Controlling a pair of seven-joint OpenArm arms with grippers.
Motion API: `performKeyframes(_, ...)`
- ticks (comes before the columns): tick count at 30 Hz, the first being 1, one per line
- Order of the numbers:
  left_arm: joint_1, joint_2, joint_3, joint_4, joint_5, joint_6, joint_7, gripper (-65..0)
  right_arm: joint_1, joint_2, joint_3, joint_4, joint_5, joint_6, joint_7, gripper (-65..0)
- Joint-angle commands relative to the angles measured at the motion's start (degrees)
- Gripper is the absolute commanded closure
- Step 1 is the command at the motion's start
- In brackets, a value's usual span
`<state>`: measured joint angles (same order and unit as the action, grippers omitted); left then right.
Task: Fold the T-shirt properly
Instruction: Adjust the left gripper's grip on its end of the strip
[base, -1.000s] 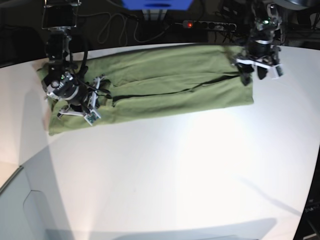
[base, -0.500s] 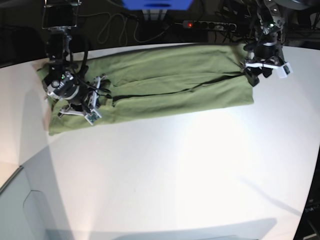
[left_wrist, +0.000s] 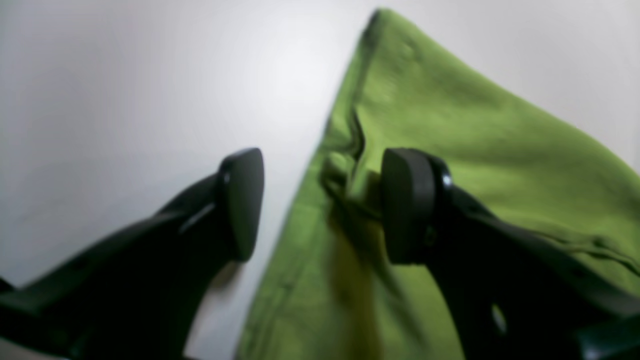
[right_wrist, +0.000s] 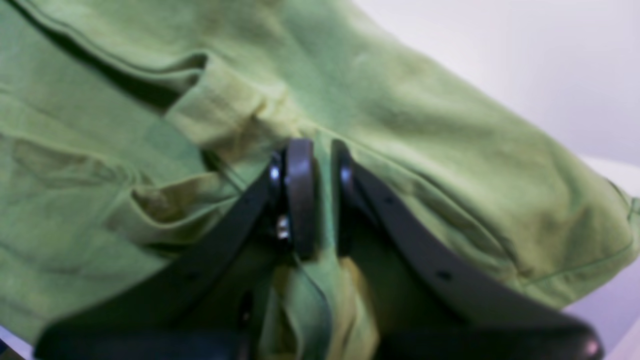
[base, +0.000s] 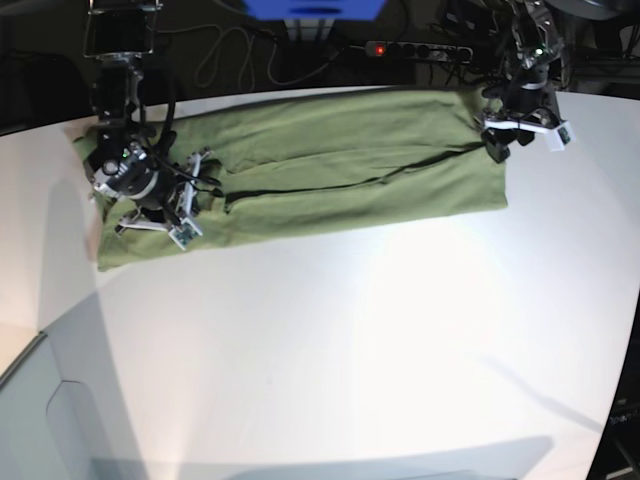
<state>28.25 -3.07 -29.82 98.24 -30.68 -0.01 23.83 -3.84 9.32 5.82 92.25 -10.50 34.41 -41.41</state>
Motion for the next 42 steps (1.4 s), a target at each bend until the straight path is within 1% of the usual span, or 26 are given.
performKeyframes(1, 0.3, -0.4, -0.2, 0.9, -0.3, -0.1, -0.9, -35.8, 0.6, 0.3, 0.2, 0.9, 0.3, 0.3, 1.0, -3.9)
performKeyframes(11, 0.5, -0.5, 0.7, 0.6, 0.2, -0.1, -0.7, -35.2, 0.6, 0.3, 0.2, 0.9, 0.3, 0.3, 1.0, -3.9)
performKeyframes(14, 0.6, -2.1, 2.7, -0.8, -0.3, -0.1, -0.7, -35.2, 0.6, 0.3, 0.2, 0.9, 0.3, 0.3, 1.0, -3.9)
performKeyframes(16, 0.7, -3.0, 4.3, -1.9, -0.3, -0.1, -1.1, -32.8, 0.6, 0.3, 0.2, 0.9, 0.3, 0.3, 1.0, -3.9)
performKeyframes(19, 0.7, -2.9, 4.4, -2.5, -0.3, -0.1, -1.2, -28.0, 0.6, 0.4, 0.2, 0.9, 0.3, 0.3, 1.0, -3.9)
performKeyframes(24, 0.7, -2.8, 4.4, -2.3, -0.3, -0.1, -1.2, -27.1, 0.6, 0.5, 0.2, 0.9, 0.3, 0.3, 1.0, -3.9)
performKeyframes(25, 0.7, -2.8, 4.4, -2.3, -0.3, -0.1, -1.2, -25.9, 0.7, 0.5, 0.2, 0.9, 0.3, 0.3, 1.0, -3.9)
performKeyframes(29, 0.6, -3.0, 4.4, -2.3, -0.3, -0.1, -1.2, -13.5, 0.7, 0.5, 0.2, 0.9, 0.3, 0.3, 1.0, -3.9)
performKeyframes(33, 0.4, -3.0, 4.4, -2.3, 0.0, -0.1, -1.3, -4.1, 0.7, 0.5, 0.2, 0.9, 0.3, 0.3, 1.0, -3.9)
performKeyframes(34, 0.4, -3.0, 4.4, -2.2, 0.0, -0.1, -1.3, -0.9, 0.7, 0.5, 0.2, 0.9, 0.3, 0.3, 1.0, -3.9)
performKeyframes(35, 0.4, -3.0, 4.4, -2.1, 0.1, -0.1, -1.3, 0.0, 0.7, 0.5, 0.2, 0.9, 0.3, 0.3, 1.0, -3.9)
performKeyframes(42, -0.4, -3.0, 4.3, -1.0, 0.2, -0.1, -1.3, 0.0, 0.5, 0.5, 0.3, 0.9, 0.3, 0.3, 1.0, -3.9)
